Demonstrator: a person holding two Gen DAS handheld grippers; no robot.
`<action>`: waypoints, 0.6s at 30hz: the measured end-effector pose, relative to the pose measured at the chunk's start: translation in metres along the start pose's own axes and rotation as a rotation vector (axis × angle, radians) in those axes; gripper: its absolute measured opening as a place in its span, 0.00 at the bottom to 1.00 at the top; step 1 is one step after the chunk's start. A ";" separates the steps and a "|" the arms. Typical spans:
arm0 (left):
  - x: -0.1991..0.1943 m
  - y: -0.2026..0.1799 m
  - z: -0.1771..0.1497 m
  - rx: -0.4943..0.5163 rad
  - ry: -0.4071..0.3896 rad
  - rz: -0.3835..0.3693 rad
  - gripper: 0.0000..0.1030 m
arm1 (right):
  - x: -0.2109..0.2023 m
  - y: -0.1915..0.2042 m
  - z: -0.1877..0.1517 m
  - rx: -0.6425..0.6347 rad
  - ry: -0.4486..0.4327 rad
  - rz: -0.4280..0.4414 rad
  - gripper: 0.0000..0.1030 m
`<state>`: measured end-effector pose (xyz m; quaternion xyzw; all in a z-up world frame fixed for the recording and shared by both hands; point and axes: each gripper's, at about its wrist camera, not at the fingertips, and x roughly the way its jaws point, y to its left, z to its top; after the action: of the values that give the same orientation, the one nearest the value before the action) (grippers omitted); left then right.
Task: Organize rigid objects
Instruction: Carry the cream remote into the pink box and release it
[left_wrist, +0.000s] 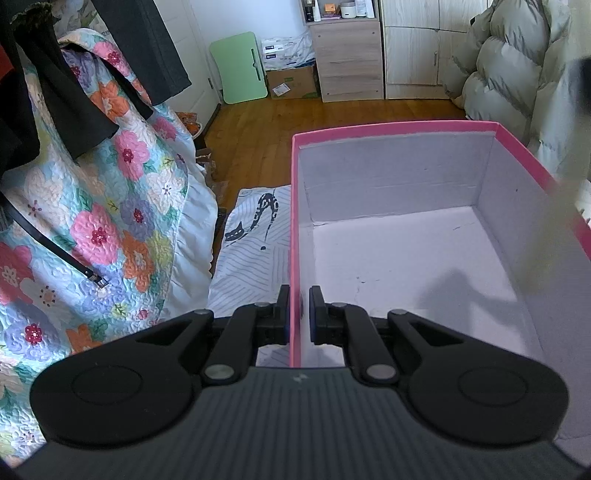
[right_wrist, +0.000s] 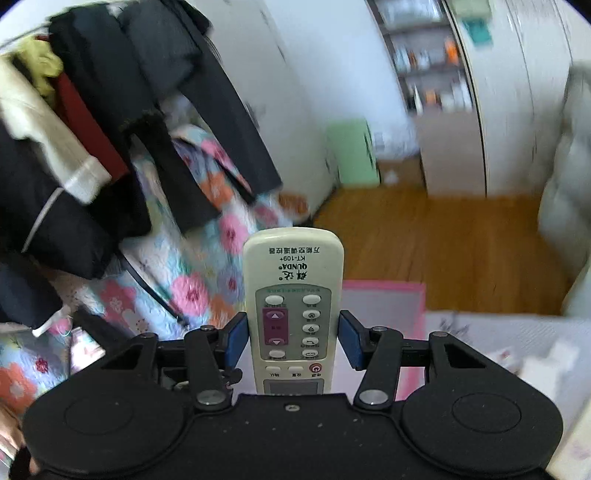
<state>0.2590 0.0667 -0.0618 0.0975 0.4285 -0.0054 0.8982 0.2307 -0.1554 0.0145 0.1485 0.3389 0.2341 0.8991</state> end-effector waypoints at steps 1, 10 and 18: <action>0.000 0.000 0.000 -0.003 0.000 -0.003 0.07 | 0.019 -0.003 0.001 0.050 0.043 0.008 0.56; 0.001 0.005 0.000 -0.014 0.000 -0.015 0.07 | 0.142 -0.002 -0.006 0.194 0.325 -0.016 0.56; 0.001 0.006 0.000 -0.018 -0.001 -0.019 0.07 | 0.192 -0.002 -0.006 0.254 0.429 -0.038 0.56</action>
<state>0.2607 0.0727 -0.0614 0.0855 0.4292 -0.0102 0.8991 0.3542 -0.0564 -0.0940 0.2010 0.5516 0.1990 0.7847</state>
